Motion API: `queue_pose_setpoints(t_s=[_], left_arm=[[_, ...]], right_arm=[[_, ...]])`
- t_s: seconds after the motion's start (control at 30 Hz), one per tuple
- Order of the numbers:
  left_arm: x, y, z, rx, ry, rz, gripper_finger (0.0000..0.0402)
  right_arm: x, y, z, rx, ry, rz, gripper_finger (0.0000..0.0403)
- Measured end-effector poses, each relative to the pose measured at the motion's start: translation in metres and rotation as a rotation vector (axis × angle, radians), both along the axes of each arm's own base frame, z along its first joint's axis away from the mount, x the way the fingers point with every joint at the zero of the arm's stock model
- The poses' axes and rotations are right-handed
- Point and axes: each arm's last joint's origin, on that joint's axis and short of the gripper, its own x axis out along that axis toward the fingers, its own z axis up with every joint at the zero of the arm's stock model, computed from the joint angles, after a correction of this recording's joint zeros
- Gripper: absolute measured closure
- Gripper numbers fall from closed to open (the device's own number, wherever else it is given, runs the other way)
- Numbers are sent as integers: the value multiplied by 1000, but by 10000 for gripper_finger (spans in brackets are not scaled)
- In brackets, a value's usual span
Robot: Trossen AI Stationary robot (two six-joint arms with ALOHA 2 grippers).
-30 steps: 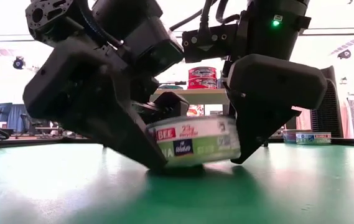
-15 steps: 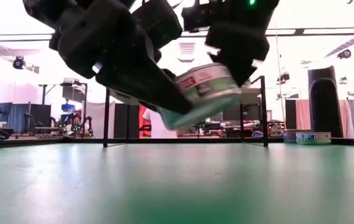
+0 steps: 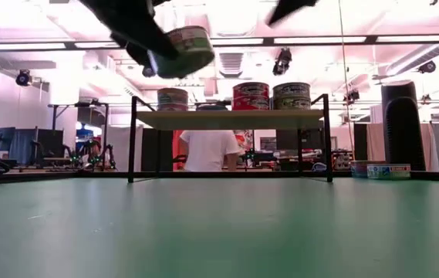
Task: Stack canned seafood by type on shelf
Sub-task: Put the left green white tuna can on the shelf
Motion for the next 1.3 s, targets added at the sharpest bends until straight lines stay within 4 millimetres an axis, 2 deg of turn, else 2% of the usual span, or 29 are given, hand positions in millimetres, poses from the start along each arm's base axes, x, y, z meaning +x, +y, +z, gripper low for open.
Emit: queue_pose_setpoints(t_s=[0.1, 0.2, 0.3, 0.4, 0.53, 0.63, 0.8, 0.9, 0.97, 1.13, 1.3], left_arm=[[-8, 38, 20, 6, -7, 130, 36], [-13, 75, 35, 33, 3, 237, 36], [-16, 108, 46, 70, 2, 321, 36], [-21, 130, 53, 91, 31, 370, 36], [-26, 141, 57, 142, 84, 349, 36], [-30, 147, 54, 134, 110, 333, 35], [-36, 156, 46, 106, 181, 320, 21], [-38, 160, 45, 89, 184, 309, 9], [-39, 161, 44, 59, 178, 277, 6], [-37, 167, 37, 78, 192, 274, 5], [-39, 175, 34, 116, 219, 260, 5]], right_arm=[[7, -19, 21, -42, -176, 40, 21], [19, -41, 29, -52, -280, 123, 29], [37, -72, 27, -53, -343, 152, 58], [53, -107, 22, -31, -404, 91, 100], [62, -149, 33, 42, -543, 29, 156], [72, -168, 31, 30, -574, -2, 196], [104, -179, 5, -23, -490, 32, 254], [121, -183, -3, -76, -471, -1, 281], [129, -188, -11, -95, -440, -37, 292], [154, -199, -44, -84, -344, -50, 308], [169, -208, -61, -31, -315, -96, 322]])
